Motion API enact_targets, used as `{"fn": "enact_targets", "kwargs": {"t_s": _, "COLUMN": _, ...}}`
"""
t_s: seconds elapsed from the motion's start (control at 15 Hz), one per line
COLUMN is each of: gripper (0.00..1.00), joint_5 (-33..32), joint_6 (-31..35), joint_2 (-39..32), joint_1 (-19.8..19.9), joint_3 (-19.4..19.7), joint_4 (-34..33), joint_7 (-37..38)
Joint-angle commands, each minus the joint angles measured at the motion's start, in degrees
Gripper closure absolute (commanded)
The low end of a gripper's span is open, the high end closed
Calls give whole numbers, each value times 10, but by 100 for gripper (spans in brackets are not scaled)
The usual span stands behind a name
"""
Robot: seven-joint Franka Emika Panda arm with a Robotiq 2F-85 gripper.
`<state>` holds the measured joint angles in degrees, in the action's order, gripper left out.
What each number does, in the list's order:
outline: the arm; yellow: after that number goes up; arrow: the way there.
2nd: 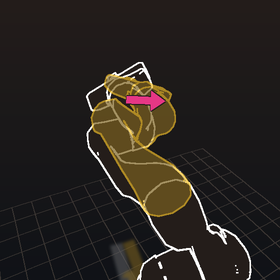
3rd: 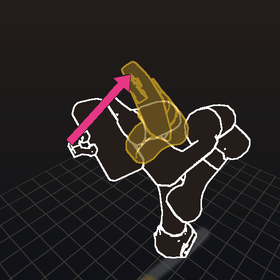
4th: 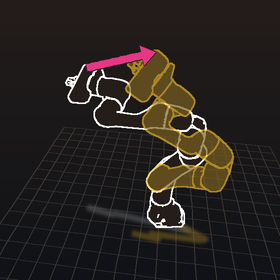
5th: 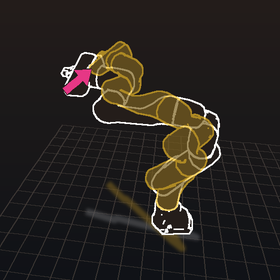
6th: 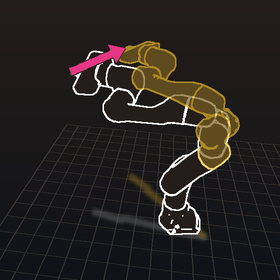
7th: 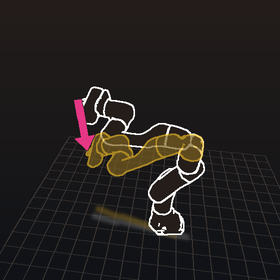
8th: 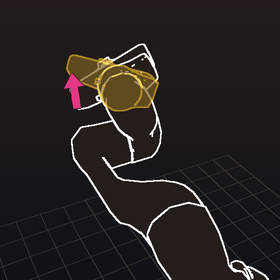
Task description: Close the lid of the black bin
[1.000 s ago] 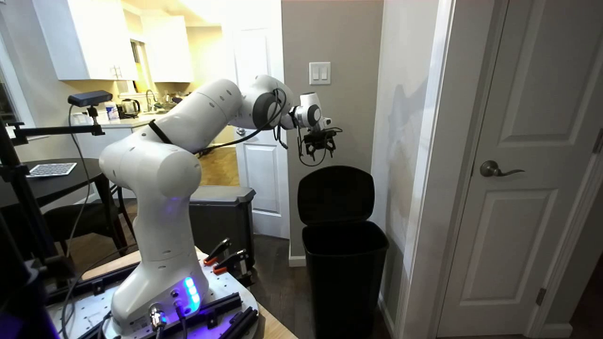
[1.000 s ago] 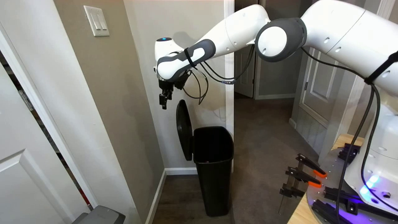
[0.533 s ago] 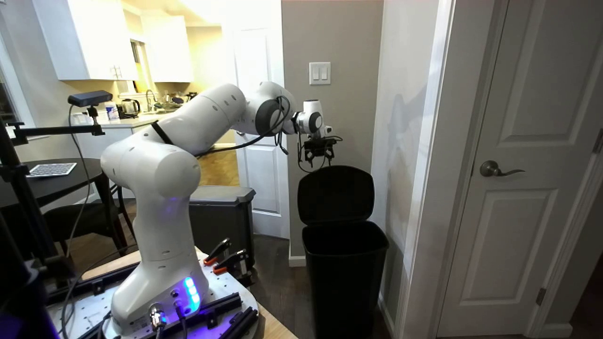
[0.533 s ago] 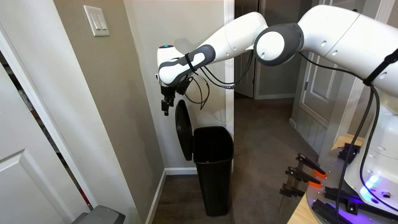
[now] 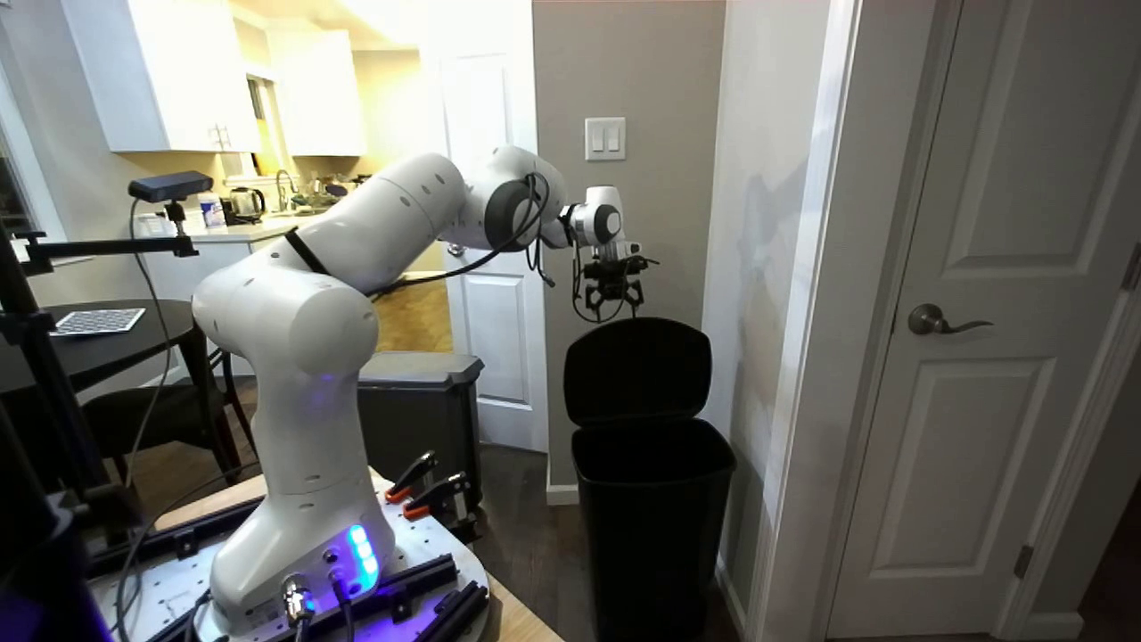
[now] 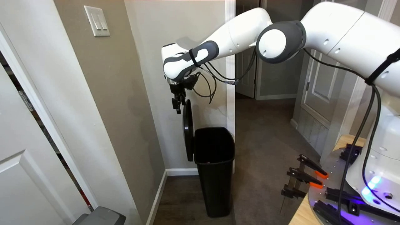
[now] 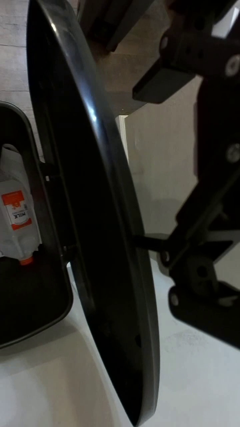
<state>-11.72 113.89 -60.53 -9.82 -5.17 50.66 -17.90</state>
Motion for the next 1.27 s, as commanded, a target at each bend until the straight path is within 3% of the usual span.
{"fn": "enact_targets", "kwargs": {"t_s": 0.0, "gripper": 0, "joint_5": 1, "joint_6": -40, "joint_2": 16, "joint_1": 4, "joint_3": 3, "joint_4": 14, "joint_7": -5}}
{"fn": "enact_targets", "kwargs": {"t_s": 0.33, "gripper": 0, "joint_5": 3, "joint_6": -130, "joint_2": 1, "joint_1": 5, "joint_3": 6, "joint_4": 4, "joint_7": -9}}
{"fn": "enact_targets", "kwargs": {"t_s": 0.73, "gripper": 0, "joint_5": -7, "joint_6": -279, "joint_2": 7, "joint_1": 6, "joint_3": 39, "joint_4": 16, "joint_7": 1}}
{"fn": "enact_targets", "kwargs": {"t_s": 1.2, "gripper": 0, "joint_5": 0, "joint_6": -272, "joint_2": -6, "joint_1": 5, "joint_3": 43, "joint_4": 0, "joint_7": 0}}
